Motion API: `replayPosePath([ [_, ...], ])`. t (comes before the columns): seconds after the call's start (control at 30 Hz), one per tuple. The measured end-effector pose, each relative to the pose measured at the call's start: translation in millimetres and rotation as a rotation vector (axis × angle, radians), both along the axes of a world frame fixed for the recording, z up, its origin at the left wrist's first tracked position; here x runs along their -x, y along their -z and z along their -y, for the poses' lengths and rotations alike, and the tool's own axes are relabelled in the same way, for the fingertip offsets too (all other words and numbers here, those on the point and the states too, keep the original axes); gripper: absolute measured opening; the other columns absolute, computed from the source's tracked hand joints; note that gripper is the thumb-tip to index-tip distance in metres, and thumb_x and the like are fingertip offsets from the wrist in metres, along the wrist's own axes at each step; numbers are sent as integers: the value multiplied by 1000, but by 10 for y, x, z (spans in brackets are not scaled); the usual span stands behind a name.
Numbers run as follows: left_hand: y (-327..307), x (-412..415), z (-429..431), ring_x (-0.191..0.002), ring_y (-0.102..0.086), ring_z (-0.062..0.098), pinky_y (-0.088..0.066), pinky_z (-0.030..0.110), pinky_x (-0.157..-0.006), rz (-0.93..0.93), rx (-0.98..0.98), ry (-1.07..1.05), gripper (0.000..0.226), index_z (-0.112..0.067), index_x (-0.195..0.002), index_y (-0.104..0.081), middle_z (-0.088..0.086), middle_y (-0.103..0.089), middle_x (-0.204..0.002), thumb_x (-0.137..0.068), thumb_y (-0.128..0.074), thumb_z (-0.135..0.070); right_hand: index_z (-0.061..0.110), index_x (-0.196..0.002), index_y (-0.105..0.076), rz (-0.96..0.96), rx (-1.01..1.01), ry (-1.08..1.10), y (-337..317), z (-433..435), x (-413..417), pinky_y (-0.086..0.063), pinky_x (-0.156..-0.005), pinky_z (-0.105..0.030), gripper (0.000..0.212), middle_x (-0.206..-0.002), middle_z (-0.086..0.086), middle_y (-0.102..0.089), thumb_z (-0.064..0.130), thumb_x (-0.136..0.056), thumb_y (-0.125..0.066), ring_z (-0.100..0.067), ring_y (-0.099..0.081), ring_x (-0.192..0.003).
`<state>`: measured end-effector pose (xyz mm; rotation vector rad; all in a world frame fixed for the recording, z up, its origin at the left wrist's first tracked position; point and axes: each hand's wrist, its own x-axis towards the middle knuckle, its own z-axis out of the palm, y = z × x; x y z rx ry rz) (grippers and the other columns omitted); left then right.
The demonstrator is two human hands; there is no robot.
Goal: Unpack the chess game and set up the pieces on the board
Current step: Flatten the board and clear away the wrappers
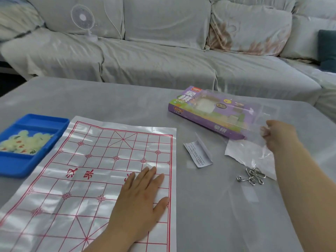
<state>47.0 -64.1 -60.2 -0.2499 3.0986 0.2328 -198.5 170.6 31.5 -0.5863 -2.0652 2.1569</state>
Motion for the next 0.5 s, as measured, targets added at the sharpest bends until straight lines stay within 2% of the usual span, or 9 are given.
replayPosePath([
  [0.07,9,3,6,-103,-63,15,-46,35,-86,-8,-7,-21,68,-29,-107,-66,-4,-66,-113,-93,-4,-51,12,-65,-38,-12,44,-10,-20,-129,-16,-34,-37,-12,31,-63,-7,-41,-5,-91,-38,1,-49,-28],
  [0.13,18,11,5,-103,-63,15,-46,36,-84,-13,-4,-34,68,-29,-107,-66,-4,-66,-113,-93,-4,-51,13,-67,-39,-29,105,-13,-42,-201,-20,-35,-32,-11,29,-61,-7,-47,-3,-92,-37,-1,-53,-35],
  [0.2,24,15,9,-104,-63,15,-45,35,-85,-24,8,-30,67,-29,-108,-66,-5,-66,-114,-93,-4,-51,13,-68,-40,-43,156,-9,-69,-171,5,-33,-32,-12,29,-63,-5,-47,-2,-92,-37,-2,-53,-36],
  [0.27,25,10,18,-105,-62,14,-43,33,-92,-27,15,-18,66,-29,-109,-65,-5,-65,-114,-93,-5,-51,12,-69,-40,-48,179,1,-87,-47,41,-33,-32,-11,28,-70,-3,-39,-2,-93,-36,-3,-52,-33],
  [0.33,22,-1,27,-107,-61,15,-36,30,-101,-22,-2,-5,65,-28,-110,-64,-4,-64,-116,-93,-5,-51,9,-68,-38,-34,200,0,-85,125,86,-31,-32,-10,28,-68,-3,-34,-3,-93,-34,-8,-47,-45],
  [0.37,22,-6,26,-108,-61,15,-30,31,-99,-19,-11,0,65,-27,-111,-63,-4,-64,-117,-93,-5,-51,7,-69,-39,-19,177,-12,-81,223,94,-30,-32,-10,27,-67,-3,-34,-3,-94,-34,-9,-42,-49],
  [0.4,26,-8,28,-109,-60,15,-27,31,-97,-18,-16,6,63,-27,-112,-61,-3,-64,-117,-93,-6,-51,5,-71,-41,9,112,-35,-68,308,111,-30,-32,-11,25,-65,-3,-34,-3,-94,-33,-8,-40,-47],
  [0.5,43,-8,36,-110,-59,16,-27,32,-96,-27,-26,22,56,-27,-114,-52,-1,-63,-119,-93,-5,-51,10,-68,-41,111,-71,-59,31,491,155,-27,-40,-23,25,-52,-7,-38,4,-92,-38,-5,-33,-21],
])
